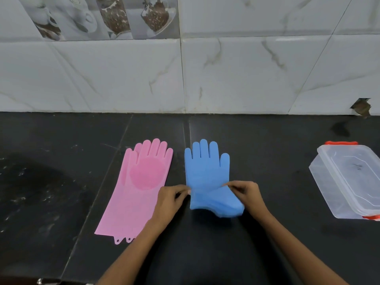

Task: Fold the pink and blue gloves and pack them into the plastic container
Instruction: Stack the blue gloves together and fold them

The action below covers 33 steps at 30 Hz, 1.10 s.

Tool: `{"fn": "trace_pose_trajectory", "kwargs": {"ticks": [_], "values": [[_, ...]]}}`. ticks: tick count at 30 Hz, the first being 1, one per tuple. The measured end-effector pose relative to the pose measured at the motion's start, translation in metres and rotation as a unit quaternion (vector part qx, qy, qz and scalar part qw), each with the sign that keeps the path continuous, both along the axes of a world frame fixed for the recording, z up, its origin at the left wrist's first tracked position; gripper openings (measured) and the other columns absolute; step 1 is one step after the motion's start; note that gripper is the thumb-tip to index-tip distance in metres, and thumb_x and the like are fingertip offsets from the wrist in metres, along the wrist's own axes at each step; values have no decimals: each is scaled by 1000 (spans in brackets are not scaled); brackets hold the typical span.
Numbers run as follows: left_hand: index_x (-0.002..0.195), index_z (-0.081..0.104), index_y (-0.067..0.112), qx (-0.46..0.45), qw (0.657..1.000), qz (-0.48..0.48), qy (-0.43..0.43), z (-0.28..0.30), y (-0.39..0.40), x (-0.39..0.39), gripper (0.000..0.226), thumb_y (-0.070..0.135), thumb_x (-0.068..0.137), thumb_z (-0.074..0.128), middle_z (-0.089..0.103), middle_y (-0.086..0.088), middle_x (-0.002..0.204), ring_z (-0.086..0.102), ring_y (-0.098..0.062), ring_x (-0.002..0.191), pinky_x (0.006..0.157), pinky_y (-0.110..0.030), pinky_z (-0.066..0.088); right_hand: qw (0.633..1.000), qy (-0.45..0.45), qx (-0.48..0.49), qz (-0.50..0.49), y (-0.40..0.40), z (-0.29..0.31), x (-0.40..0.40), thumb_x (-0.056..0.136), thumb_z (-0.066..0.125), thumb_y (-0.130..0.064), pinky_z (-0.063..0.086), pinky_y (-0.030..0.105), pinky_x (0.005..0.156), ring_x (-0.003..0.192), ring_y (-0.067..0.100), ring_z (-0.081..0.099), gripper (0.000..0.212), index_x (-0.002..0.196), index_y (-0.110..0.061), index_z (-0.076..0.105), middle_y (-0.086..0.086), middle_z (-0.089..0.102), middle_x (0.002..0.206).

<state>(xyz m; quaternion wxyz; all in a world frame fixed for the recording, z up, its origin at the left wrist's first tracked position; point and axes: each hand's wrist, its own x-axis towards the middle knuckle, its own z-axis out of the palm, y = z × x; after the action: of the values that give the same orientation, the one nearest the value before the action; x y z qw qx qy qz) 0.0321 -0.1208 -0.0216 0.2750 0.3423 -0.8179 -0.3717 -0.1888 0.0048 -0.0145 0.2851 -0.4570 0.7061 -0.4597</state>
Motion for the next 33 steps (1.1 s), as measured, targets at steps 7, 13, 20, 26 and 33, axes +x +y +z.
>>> {"fn": "trace_pose_trajectory", "kwargs": {"ticks": [7, 13, 20, 26, 33], "values": [[63, 67, 16, 167, 960, 224, 22, 6, 7, -32, 22, 11, 85, 66, 61, 2, 66, 56, -11, 64, 66, -10, 45, 977, -16, 34, -210, -23, -3, 16, 75, 78, -19, 54, 24, 79, 78, 3, 68, 13, 86, -14, 76, -6, 74, 80], [67, 67, 19, 156, 955, 248, 33, 7, 18, -38, 21, 10, 86, 65, 64, 11, 65, 57, 2, 64, 65, -4, 39, 967, 51, -5, -248, -14, -6, 32, 79, 74, -19, 53, 20, 78, 81, 2, 67, 20, 98, -12, 73, -8, 73, 87], [93, 72, 9, 92, 962, 256, 17, 6, 29, -43, 14, 11, 92, 58, 61, 10, 83, 53, 2, 71, 66, -6, 36, 957, 194, -17, -215, -10, -9, 39, 73, 79, -12, 39, 7, 67, 66, 4, 61, 15, 87, -12, 73, -3, 72, 77], [97, 70, 14, 24, 974, 226, 6, 0, 38, -38, 11, 17, 91, 62, 62, 5, 83, 58, -4, 75, 67, -11, 41, 951, 243, 2, -191, -15, -3, 39, 81, 70, -7, 55, 38, 75, 64, 13, 61, 4, 84, -10, 73, 0, 70, 72], [76, 66, 10, 13, 970, 240, -32, 2, 28, -44, 12, 14, 88, 66, 60, 1, 71, 52, -6, 63, 54, -10, 35, 930, 305, 79, -190, -28, 0, 42, 87, 61, -8, 53, 40, 76, 78, 20, 59, 14, 100, -7, 66, 9, 60, 97]]}}
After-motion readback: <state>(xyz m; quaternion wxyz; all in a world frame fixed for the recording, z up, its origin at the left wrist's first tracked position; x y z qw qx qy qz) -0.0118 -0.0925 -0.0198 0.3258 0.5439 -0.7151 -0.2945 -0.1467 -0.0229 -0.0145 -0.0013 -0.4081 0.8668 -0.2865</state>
